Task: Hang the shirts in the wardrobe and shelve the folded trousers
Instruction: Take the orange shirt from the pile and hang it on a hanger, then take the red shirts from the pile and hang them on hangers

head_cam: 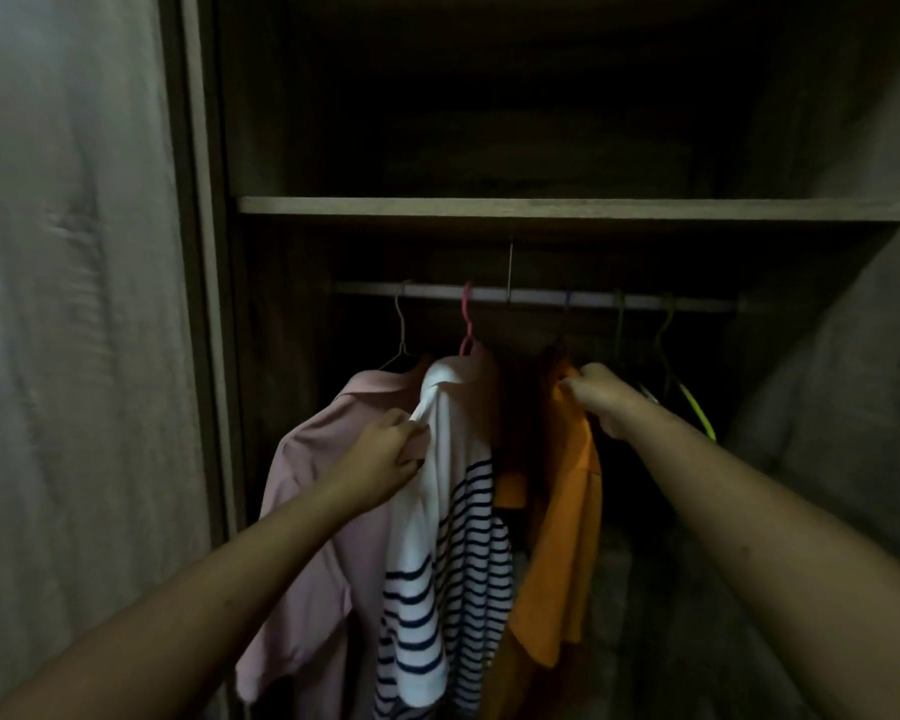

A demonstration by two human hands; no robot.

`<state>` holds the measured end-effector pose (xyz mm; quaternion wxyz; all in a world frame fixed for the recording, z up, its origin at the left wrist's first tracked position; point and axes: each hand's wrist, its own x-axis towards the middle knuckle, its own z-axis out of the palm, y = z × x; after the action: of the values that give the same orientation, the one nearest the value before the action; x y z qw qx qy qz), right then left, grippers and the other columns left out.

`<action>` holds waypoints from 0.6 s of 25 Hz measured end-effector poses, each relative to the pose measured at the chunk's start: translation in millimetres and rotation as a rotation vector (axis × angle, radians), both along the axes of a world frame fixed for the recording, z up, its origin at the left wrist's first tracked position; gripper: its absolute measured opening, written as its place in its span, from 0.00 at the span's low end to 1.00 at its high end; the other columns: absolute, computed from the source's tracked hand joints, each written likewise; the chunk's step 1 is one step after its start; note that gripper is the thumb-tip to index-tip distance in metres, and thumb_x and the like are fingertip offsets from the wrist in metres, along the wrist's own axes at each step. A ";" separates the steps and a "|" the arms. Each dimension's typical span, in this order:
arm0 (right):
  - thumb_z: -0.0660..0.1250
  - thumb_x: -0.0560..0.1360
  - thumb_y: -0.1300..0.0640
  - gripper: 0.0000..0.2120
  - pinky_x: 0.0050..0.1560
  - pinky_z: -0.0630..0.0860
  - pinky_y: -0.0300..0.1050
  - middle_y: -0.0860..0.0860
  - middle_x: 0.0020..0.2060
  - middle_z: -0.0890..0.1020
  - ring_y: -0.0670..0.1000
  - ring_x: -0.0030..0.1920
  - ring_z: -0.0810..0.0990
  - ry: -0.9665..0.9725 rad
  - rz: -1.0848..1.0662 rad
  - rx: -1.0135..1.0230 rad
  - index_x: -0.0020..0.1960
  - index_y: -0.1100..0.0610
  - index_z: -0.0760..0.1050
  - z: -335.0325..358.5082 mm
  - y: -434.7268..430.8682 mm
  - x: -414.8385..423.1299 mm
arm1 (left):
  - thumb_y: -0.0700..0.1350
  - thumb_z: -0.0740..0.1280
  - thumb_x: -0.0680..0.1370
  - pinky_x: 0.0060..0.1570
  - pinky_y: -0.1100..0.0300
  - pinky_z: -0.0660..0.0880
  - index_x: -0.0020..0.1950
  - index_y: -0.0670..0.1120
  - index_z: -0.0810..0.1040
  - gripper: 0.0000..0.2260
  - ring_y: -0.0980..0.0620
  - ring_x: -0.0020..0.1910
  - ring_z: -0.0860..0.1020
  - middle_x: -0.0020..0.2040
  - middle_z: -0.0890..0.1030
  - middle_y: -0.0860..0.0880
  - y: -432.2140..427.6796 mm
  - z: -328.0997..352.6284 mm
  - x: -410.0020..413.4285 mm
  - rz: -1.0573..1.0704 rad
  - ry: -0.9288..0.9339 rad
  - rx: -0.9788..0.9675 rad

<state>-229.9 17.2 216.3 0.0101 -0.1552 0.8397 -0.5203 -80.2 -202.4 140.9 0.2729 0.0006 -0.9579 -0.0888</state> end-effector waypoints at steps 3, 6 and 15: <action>0.64 0.74 0.58 0.06 0.46 0.73 0.45 0.58 0.45 0.79 0.58 0.47 0.78 0.210 -0.090 0.208 0.44 0.60 0.76 -3.1 7.3 7.1 | 0.43 0.67 0.76 0.57 0.59 0.64 0.71 0.43 0.69 0.23 0.43 0.61 0.71 0.62 0.73 0.41 3.7 -3.5 1.0 0.028 -0.028 0.043; 0.65 0.72 0.62 0.10 0.57 0.72 0.49 0.60 0.54 0.74 0.60 0.56 0.74 0.649 -0.162 0.220 0.54 0.61 0.74 -13.6 10.5 14.1 | 0.44 0.68 0.75 0.55 0.60 0.65 0.69 0.43 0.71 0.22 0.42 0.58 0.74 0.58 0.76 0.40 13.3 -8.1 7.0 0.057 -0.026 0.082; 0.60 0.69 0.68 0.09 0.46 0.67 0.36 0.53 0.45 0.74 0.47 0.42 0.72 1.023 0.626 -0.161 0.47 0.61 0.75 -91.4 -79.3 129.0 | 0.34 0.63 0.71 0.41 0.67 0.75 0.52 0.42 0.82 0.14 0.56 0.39 0.81 0.44 0.86 0.46 19.1 -71.3 136.8 0.248 -0.015 0.409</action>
<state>-100.9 -62.1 124.9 -0.2542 -0.6259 0.6103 -0.4139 56.6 -183.2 69.6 0.2688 0.1741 -0.9147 -0.2467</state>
